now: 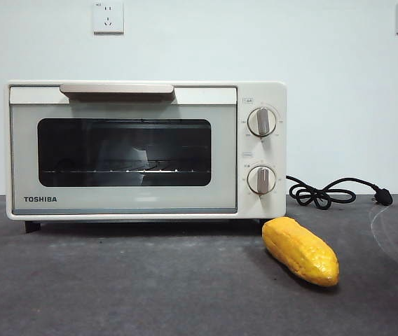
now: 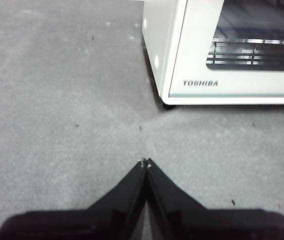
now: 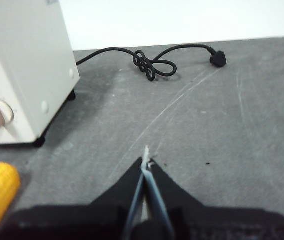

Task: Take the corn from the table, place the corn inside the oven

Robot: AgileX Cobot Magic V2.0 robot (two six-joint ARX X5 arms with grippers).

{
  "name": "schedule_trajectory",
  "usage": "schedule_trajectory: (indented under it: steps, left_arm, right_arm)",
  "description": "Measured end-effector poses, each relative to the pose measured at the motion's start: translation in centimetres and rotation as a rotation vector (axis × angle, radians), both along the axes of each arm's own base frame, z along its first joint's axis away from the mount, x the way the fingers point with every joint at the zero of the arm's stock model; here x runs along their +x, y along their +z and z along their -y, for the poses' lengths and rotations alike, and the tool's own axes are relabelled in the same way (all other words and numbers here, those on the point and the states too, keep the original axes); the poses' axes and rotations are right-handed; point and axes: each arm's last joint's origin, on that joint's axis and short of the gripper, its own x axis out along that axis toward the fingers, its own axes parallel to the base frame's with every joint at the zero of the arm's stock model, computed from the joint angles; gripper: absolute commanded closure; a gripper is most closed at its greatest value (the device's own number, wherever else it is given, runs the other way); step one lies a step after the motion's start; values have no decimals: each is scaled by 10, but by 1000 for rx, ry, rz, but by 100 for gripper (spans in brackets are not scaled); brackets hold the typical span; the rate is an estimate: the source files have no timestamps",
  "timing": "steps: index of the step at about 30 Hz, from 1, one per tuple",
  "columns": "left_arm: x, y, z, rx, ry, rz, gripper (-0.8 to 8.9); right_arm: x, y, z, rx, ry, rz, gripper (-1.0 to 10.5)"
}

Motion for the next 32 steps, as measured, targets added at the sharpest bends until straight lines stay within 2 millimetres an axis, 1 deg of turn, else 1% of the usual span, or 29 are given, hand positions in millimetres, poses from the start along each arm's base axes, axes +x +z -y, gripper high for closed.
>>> schedule_trajectory:
  steps: [4,6,9,11,12,14,15,17,21,27,31,32]
  left_arm:
    - [0,0,0,-115,34,-5,817]
    - [0,0,1,-177,12,-18,817]
    - [0,0,5,-283,-97,-43,817]
    - [-1,3,9,-362,-195,-65,817]
    - [-1,9,10,-395,-246,-70,818]
    - [0,27,12,-430,-323,-54,819]
    - [0,39,12,-433,-325,-45,819]
    - [2,62,12,-431,-322,-40,819]
    - [10,115,12,-407,-322,-83,819]
    - [22,167,15,-319,-358,-202,819]
    - [30,200,19,-253,-411,-283,819]
    - [32,208,21,-238,-427,-302,819]
  right_arm:
    - [0,0,0,229,-39,-20,946]
    - [0,0,0,297,-46,-26,946]
    - [0,1,-3,368,30,-42,946]
    - [-2,6,-5,400,112,-49,947]
    - [-3,12,-6,410,162,-42,949]
    - [-7,28,-10,433,289,-29,950]
    - [-9,37,-12,440,367,-28,950]
    - [-12,54,-14,442,460,-23,950]
    - [-18,98,-15,424,505,41,948]
    - [-16,146,-17,385,621,61,945]
    - [-6,169,-18,372,656,12,934]
    - [-3,173,-18,367,656,-9,911]
